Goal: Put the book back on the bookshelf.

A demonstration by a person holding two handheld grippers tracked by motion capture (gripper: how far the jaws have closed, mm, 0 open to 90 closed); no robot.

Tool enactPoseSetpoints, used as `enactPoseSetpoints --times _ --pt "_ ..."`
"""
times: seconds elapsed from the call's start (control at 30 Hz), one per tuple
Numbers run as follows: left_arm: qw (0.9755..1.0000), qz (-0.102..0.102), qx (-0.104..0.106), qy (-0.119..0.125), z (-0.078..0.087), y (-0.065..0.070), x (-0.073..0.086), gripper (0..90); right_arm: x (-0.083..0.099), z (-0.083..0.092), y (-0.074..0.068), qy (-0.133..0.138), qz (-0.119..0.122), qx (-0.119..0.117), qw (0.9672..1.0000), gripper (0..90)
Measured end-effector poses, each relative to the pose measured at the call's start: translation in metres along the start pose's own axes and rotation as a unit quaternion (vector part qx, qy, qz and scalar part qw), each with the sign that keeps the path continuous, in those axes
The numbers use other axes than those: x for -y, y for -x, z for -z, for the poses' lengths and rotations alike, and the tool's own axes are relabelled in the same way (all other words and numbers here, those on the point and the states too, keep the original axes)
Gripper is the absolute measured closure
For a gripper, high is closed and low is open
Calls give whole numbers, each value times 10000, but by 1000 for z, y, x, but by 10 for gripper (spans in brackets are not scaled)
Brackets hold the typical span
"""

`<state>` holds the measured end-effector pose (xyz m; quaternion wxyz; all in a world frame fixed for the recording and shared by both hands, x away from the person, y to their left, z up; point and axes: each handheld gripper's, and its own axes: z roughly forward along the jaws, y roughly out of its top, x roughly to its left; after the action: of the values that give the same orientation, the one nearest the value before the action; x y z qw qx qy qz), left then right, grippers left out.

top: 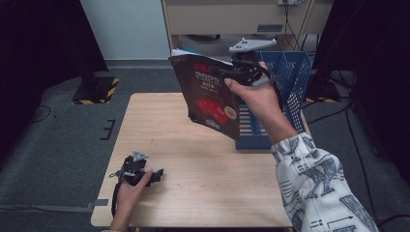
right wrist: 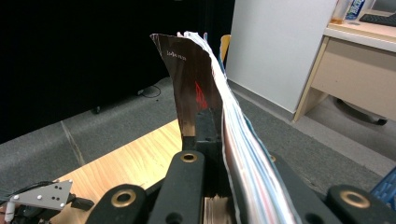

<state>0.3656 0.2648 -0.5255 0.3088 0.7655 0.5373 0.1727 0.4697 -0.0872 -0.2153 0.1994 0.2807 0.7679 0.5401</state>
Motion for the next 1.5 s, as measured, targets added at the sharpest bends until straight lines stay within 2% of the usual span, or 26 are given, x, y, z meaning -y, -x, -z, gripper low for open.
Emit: enactPoseSetpoints --times 0.27,0.57,0.83,1.07,1.5 --pt "10000 2 -19 -26 -1 -1 1 59 0 11 11 10 -21 89 10000 871" --pt "9999 -107 -75 -34 -2 0 1 57 5 31 32 46 -69 286 9996 871" --pt "9999 -94 -91 -28 -2 0 2 54 16 43 48 92 -201 424 9989 871" --pt "9999 -101 -91 -22 -2 0 2 54 20 52 56 84 -235 512 9984 871" --pt "9998 -149 -122 -29 -3 1 2 50 27 80 74 140 -334 741 9966 871"
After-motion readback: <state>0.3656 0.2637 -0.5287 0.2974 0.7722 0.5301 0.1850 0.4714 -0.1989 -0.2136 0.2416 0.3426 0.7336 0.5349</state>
